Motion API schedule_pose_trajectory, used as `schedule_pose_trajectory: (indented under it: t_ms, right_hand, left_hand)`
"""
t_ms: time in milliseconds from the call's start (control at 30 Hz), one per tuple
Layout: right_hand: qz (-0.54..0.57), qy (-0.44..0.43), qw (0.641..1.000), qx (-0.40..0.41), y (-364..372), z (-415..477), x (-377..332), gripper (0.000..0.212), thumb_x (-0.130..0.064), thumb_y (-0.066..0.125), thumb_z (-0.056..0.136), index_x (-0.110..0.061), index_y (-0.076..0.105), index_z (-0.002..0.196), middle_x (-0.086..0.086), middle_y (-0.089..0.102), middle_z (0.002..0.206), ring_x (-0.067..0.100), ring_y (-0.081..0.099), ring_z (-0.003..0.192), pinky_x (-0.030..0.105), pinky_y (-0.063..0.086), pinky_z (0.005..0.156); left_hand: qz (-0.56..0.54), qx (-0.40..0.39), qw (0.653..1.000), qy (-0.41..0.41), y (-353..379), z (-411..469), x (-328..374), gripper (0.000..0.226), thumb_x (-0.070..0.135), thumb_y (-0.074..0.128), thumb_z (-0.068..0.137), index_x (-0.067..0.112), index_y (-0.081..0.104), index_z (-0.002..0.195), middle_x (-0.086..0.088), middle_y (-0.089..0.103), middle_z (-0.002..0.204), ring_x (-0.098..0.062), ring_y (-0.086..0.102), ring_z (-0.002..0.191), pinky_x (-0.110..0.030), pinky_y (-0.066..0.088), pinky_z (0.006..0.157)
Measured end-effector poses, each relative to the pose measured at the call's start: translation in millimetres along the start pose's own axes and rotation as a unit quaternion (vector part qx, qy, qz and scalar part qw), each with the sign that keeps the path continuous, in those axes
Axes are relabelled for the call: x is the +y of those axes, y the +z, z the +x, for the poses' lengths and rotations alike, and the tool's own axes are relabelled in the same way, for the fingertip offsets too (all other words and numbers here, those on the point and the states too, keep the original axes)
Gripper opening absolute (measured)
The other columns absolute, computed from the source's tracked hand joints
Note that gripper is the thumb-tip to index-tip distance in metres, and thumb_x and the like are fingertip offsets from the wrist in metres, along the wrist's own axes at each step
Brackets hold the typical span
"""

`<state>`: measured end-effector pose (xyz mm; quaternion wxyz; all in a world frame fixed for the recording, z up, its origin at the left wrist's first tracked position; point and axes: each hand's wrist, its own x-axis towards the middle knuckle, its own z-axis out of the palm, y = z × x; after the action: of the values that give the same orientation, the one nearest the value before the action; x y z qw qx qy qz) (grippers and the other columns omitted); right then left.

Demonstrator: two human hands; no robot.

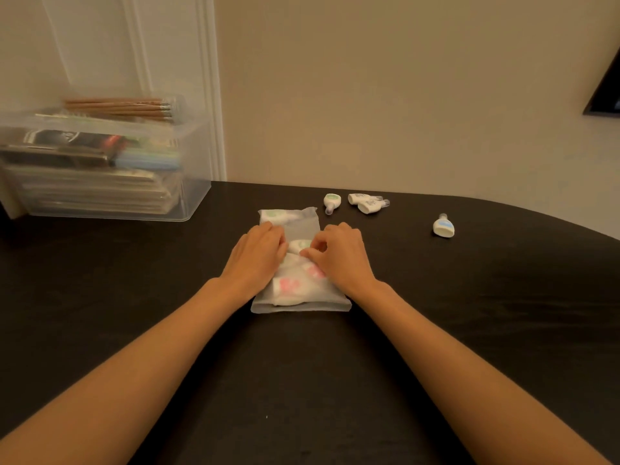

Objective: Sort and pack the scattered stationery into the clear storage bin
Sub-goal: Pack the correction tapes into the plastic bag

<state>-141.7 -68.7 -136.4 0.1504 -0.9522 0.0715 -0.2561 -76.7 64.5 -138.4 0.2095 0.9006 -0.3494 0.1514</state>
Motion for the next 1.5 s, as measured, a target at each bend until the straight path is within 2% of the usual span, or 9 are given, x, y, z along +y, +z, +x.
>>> schedule_pose_trajectory:
  t_ms: [200,467,600,733,900,1000,1167,1333,1500]
  right_hand:
    - [-0.049,0.009,0.998,-0.025,5,-1,-6,0.033,-0.028,0.051,0.094,-0.004,0.067,0.078,0.009,0.060,0.094,0.023,0.047,0.088,0.033,0.034,0.076]
    - [0.020,0.085,0.990,-0.115,12,16,-6,0.023,-0.016,0.044,0.091,-0.002,0.061,0.088,0.014,0.052,0.114,0.029,0.049,0.104,0.038,0.040,0.081]
    - [0.036,0.111,0.979,-0.169,14,30,-3,0.028,-0.016,0.041,0.091,-0.003,0.055,0.111,0.011,0.049,0.123,0.027,0.043,0.112,0.031,0.033,0.080]
    - [0.010,0.122,0.973,-0.197,24,42,3,0.034,-0.018,0.034,0.096,-0.007,0.053,0.122,0.011,0.043,0.137,0.028,0.033,0.125,0.034,0.027,0.091]
    - [-0.046,0.143,0.964,-0.221,24,43,7,0.035,-0.026,0.029,0.098,-0.015,0.046,0.127,0.010,0.037,0.133,0.028,0.030,0.122,0.037,0.029,0.091]
    - [-0.008,0.126,0.984,-0.125,17,31,3,0.031,-0.024,0.033,0.097,-0.007,0.053,0.113,0.013,0.047,0.123,0.027,0.040,0.113,0.036,0.032,0.086]
    - [0.039,0.028,0.998,0.028,7,0,-1,0.018,-0.020,0.052,0.089,-0.009,0.052,0.103,0.006,0.051,0.107,0.020,0.044,0.096,0.033,0.039,0.085]
    - [0.031,-0.022,0.999,-0.027,-1,-16,-7,0.016,-0.023,0.055,0.092,-0.009,0.062,0.095,0.006,0.055,0.100,0.017,0.045,0.094,0.028,0.039,0.082]
    - [0.022,-0.017,0.997,-0.072,-3,-17,-13,0.025,-0.020,0.046,0.097,-0.007,0.065,0.103,0.007,0.055,0.109,0.020,0.047,0.099,0.034,0.041,0.087]
  left_hand:
    - [-0.010,-0.055,0.998,-0.003,4,2,-2,0.034,0.022,0.035,0.100,0.007,0.064,0.106,-0.009,0.054,0.109,-0.024,0.054,0.099,-0.036,0.043,0.083]
    - [0.009,-0.170,0.985,-0.016,-6,17,-2,0.034,0.012,0.030,0.097,0.008,0.046,0.127,-0.009,0.043,0.132,-0.026,0.046,0.114,-0.040,0.040,0.094]
    - [0.021,-0.216,0.976,-0.027,-6,32,-2,0.043,0.012,0.033,0.095,0.012,0.039,0.137,-0.006,0.037,0.140,-0.026,0.042,0.121,-0.039,0.038,0.099]
    - [0.035,-0.239,0.970,-0.028,-2,43,-2,0.050,0.011,0.033,0.093,0.013,0.031,0.143,-0.004,0.030,0.141,-0.028,0.040,0.121,-0.040,0.038,0.100]
    - [0.035,-0.226,0.972,-0.060,7,48,-7,0.035,0.019,0.033,0.094,0.011,0.042,0.127,0.000,0.032,0.138,-0.025,0.045,0.106,-0.037,0.041,0.087]
    - [0.035,-0.209,0.975,-0.066,6,44,-5,0.038,0.017,0.035,0.094,0.009,0.042,0.130,-0.002,0.034,0.137,-0.026,0.045,0.111,-0.036,0.040,0.085]
    - [0.003,-0.006,0.996,-0.087,-6,17,3,0.024,0.017,0.040,0.095,0.006,0.048,0.115,-0.010,0.044,0.118,-0.024,0.045,0.105,-0.032,0.038,0.076]
    - [0.003,0.021,0.998,-0.057,-9,-13,10,0.015,0.019,0.040,0.097,0.008,0.048,0.102,-0.008,0.047,0.104,-0.019,0.046,0.086,-0.031,0.041,0.071]
    - [0.033,0.002,0.999,-0.010,-11,-27,14,0.019,0.028,0.046,0.096,0.012,0.055,0.094,-0.004,0.048,0.102,-0.018,0.048,0.096,-0.028,0.042,0.076]
